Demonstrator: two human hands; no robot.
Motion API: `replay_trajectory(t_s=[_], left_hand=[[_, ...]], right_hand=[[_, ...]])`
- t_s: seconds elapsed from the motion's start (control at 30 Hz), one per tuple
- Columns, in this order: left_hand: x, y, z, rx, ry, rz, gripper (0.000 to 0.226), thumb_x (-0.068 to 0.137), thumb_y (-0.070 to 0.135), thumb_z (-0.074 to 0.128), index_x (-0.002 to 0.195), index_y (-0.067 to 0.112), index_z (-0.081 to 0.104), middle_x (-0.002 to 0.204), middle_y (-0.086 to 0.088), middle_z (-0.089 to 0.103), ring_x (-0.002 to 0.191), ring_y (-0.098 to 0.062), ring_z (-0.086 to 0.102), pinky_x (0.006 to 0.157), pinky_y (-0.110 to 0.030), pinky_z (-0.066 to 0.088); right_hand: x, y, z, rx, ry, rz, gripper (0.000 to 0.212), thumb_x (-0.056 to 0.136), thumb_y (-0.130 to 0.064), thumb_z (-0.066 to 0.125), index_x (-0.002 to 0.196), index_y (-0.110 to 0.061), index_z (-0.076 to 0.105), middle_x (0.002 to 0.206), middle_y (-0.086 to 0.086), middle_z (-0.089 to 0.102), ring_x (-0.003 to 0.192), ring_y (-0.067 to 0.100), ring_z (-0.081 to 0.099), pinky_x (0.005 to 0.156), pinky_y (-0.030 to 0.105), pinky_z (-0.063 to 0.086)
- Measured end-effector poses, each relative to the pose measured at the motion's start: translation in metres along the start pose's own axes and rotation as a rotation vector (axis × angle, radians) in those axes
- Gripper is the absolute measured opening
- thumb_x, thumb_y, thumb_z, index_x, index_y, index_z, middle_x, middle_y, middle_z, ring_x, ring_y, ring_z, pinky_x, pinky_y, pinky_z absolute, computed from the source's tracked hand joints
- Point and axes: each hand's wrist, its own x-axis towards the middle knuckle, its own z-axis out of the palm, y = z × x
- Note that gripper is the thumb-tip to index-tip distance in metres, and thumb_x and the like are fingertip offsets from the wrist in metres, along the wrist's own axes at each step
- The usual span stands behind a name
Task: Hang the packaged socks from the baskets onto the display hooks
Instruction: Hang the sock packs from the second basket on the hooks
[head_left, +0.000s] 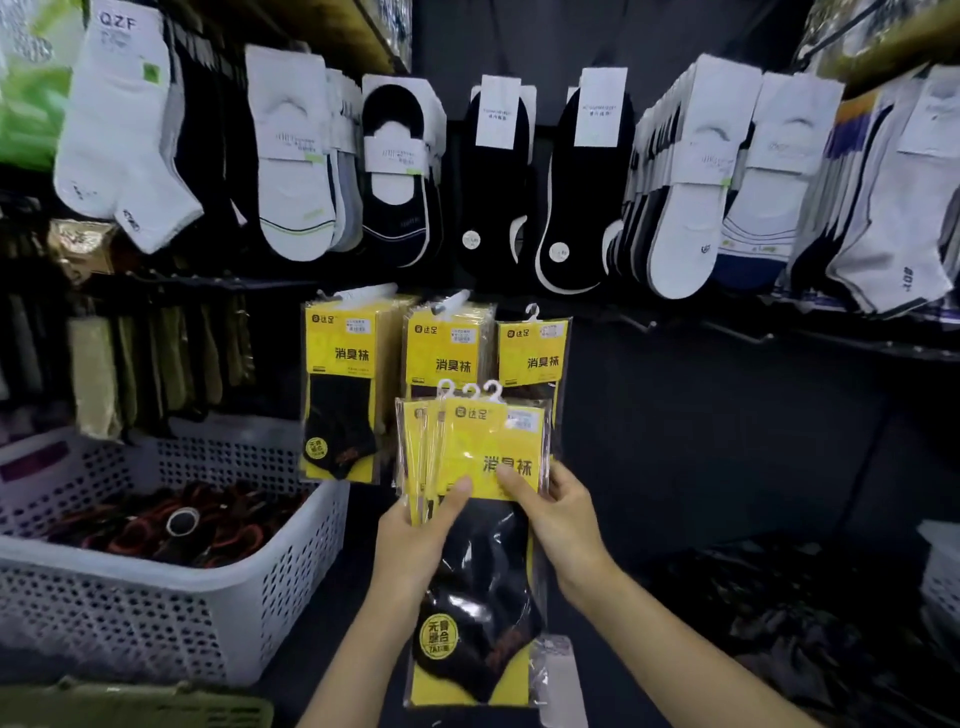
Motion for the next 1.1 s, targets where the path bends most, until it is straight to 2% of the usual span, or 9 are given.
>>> replay_trajectory(t_s=[0.17,0.33,0.53,0.67,0.73,0.83,0.93,1.0,1.1], left_hand=[[-0.002,0.001,-0.002,0.022,-0.048,0.001,0.017,0.083,0.052,0.058,0.085,0.035,0.062,0.066,0.031,0.067,0.063,0.015,0.063,0.050,-0.005,0.045],[0.000,0.001,-0.012,0.093,-0.040,0.037,0.012,0.091,0.046,0.051,0.085,0.039,0.059,0.068,0.036,0.063,0.066,0.027,0.053,0.063,-0.008,0.034],[0.010,-0.002,-0.028,0.117,0.031,0.132,0.027,0.088,0.049,0.053,0.084,0.023,0.060,0.081,0.008,0.061,0.072,0.006,0.058,0.067,-0.013,0.044],[0.016,0.001,-0.039,0.087,0.133,0.123,0.046,0.084,0.055,0.054,0.094,0.011,0.065,0.093,-0.010,0.067,0.090,-0.025,0.063,0.089,-0.045,0.048],[0.019,0.001,-0.044,0.083,0.169,0.104,0.042,0.085,0.055,0.054,0.081,0.013,0.061,0.076,-0.007,0.064,0.082,-0.039,0.057,0.085,-0.051,0.046],[0.024,-0.001,-0.049,0.073,0.181,0.115,0.034,0.085,0.055,0.053,0.098,0.025,0.061,0.096,0.013,0.063,0.099,-0.013,0.058,0.084,-0.032,0.039],[0.028,-0.003,-0.053,0.076,0.179,0.130,0.053,0.087,0.052,0.052,0.119,0.010,0.058,0.115,-0.003,0.064,0.115,-0.021,0.055,0.094,-0.035,0.041],[0.029,-0.003,-0.056,0.060,0.178,0.114,0.063,0.086,0.054,0.052,0.123,0.003,0.055,0.122,-0.014,0.061,0.119,-0.026,0.054,0.101,-0.041,0.041],[0.027,-0.001,-0.057,0.051,0.160,0.146,0.053,0.083,0.054,0.053,0.116,0.013,0.061,0.113,-0.002,0.066,0.113,-0.018,0.057,0.087,-0.027,0.044]], right_hand=[[-0.005,-0.007,-0.009,0.034,0.052,0.025,0.032,0.079,-0.026,0.075,0.097,-0.002,0.065,0.103,0.021,0.069,0.097,0.034,0.067,0.093,0.049,0.052],[-0.002,-0.005,-0.021,0.028,0.048,0.037,0.018,0.087,-0.023,0.067,0.103,-0.015,0.069,0.100,0.004,0.075,0.099,0.022,0.070,0.097,0.044,0.050],[0.024,-0.027,-0.039,0.017,0.170,0.000,0.013,0.096,-0.018,0.055,0.095,-0.019,0.067,0.105,0.008,0.073,0.096,0.018,0.069,0.086,0.032,0.055],[0.055,-0.057,-0.045,-0.025,0.205,-0.048,0.013,0.096,-0.021,0.054,0.095,-0.018,0.067,0.098,0.004,0.073,0.096,0.022,0.069,0.088,0.038,0.054],[0.071,-0.065,-0.044,-0.035,0.208,-0.071,0.013,0.097,-0.020,0.054,0.097,-0.016,0.066,0.095,0.002,0.071,0.090,0.018,0.068,0.081,0.031,0.055],[0.091,-0.068,-0.035,-0.085,0.174,-0.086,0.012,0.097,-0.019,0.054,0.100,-0.017,0.066,0.090,-0.008,0.067,0.083,0.005,0.061,0.069,0.017,0.046],[0.104,-0.064,-0.026,-0.106,0.145,-0.077,0.011,0.097,-0.019,0.055,0.094,-0.021,0.066,0.092,-0.009,0.068,0.084,0.004,0.062,0.072,0.019,0.046],[0.111,-0.058,-0.023,-0.094,0.146,-0.058,0.012,0.097,-0.019,0.055,0.096,-0.019,0.066,0.101,0.000,0.070,0.092,0.013,0.065,0.082,0.027,0.051],[0.120,-0.048,-0.021,-0.069,0.152,0.020,0.013,0.095,-0.023,0.057,0.099,-0.014,0.066,0.111,0.010,0.069,0.104,0.026,0.065,0.097,0.042,0.050]])
